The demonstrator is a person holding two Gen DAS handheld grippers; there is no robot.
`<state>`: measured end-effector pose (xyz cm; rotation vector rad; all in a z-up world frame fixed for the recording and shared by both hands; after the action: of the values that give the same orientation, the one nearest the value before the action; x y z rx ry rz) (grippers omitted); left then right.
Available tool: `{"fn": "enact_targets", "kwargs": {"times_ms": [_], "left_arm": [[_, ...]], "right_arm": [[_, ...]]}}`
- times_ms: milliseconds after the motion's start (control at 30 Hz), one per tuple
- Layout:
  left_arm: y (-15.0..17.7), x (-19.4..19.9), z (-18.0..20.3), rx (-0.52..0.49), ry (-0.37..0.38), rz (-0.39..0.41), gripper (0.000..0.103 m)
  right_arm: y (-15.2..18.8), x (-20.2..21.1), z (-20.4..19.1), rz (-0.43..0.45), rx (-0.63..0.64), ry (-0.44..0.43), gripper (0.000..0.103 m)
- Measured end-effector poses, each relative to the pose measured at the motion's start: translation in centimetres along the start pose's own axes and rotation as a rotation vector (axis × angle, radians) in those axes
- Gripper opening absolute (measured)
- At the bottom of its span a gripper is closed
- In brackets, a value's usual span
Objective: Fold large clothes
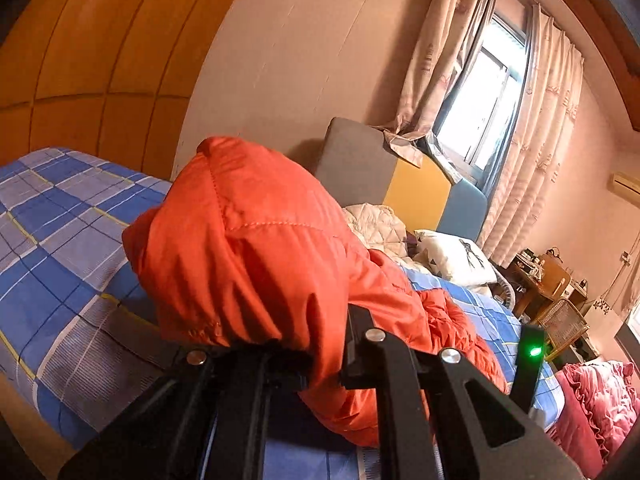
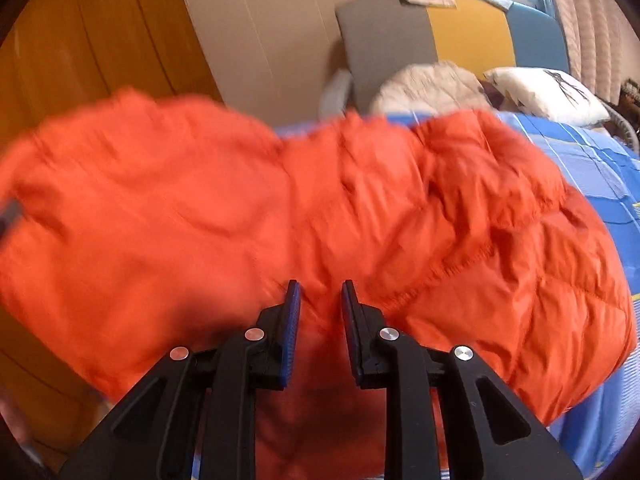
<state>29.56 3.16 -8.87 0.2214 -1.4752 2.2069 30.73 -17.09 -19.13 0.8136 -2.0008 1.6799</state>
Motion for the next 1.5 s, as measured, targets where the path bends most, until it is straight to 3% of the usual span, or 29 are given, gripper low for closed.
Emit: {"fn": "enact_targets", "kwargs": {"times_ms": [67,133,167,267,467,633,733,800,833,933,1100,1200,1267,1400,1500], "left_arm": [[0.1,0.5,-0.3,0.017,0.013,-0.001,0.009],[0.4,0.5,0.0,0.016,0.031,-0.016,0.009],[0.8,0.3,0.4,-0.001,0.033,-0.032,0.009],[0.8,0.0,2.6,-0.093,0.051,-0.035,0.009],[1.2,0.0,8.0,-0.268,0.096,-0.046,0.009],[1.3,0.2,10.8,-0.371,0.106,-0.039,0.009],[1.3,0.2,11.2,-0.399,0.098,-0.042,0.009],[1.2,0.3,11.6,-0.401,0.099,-0.04,0.009],[1.1,0.3,11.8,-0.399,0.103,-0.041,0.009],[1.6,-0.1,13.1,-0.428,0.107,-0.044,0.009],[3.0,-1.2,17.1,-0.544,0.143,-0.074,0.01],[4.7,-2.2,19.6,-0.607,0.177,-0.096,0.01],[5.9,-3.0,20.9,-0.634,0.189,-0.107,0.01],[8.1,-4.4,22.2,-0.632,0.217,-0.138,0.011],[9.8,-5.0,22.8,-0.649,0.239,-0.157,0.011]], "right_arm": [[0.8,-1.4,-0.7,-0.074,0.002,-0.016,0.022],[2.9,-3.9,-1.3,-0.199,-0.051,-0.092,0.021],[3.5,-4.5,-1.6,-0.208,-0.028,-0.091,0.021],[3.6,-4.8,-1.9,-0.186,0.018,-0.043,0.02],[3.5,-4.6,-1.4,-0.178,-0.015,-0.059,0.02],[3.4,-1.4,1.2,-0.123,-0.144,-0.11,0.02],[3.4,1.6,3.3,-0.077,-0.095,-0.019,0.02],[3.7,2.7,5.6,-0.066,-0.061,0.086,0.02],[3.9,2.5,6.1,-0.083,-0.067,0.092,0.012],[5.0,0.8,7.0,-0.153,-0.088,0.088,0.011],[4.9,-0.1,8.8,-0.19,-0.243,-0.03,0.011],[4.2,1.2,11.1,-0.166,-0.423,-0.152,0.011],[3.8,2.5,12.7,-0.146,-0.481,-0.165,0.011],[2.6,5.4,15.5,-0.094,-0.415,-0.097,0.011],[1.9,7.4,18.6,-0.058,-0.325,0.026,0.011]]}}
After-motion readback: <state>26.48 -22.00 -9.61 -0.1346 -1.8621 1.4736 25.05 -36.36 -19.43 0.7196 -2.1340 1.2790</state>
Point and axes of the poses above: each gripper's, at about its wrist camera, not at the fingertips, and x roughly against the way its jaws point, z to its right, y to its underside, the point moved 10 cm from there along -x, roughly the way its jaws point, and after that the axes turned 3 degrees about y, right-handed, at the moved point
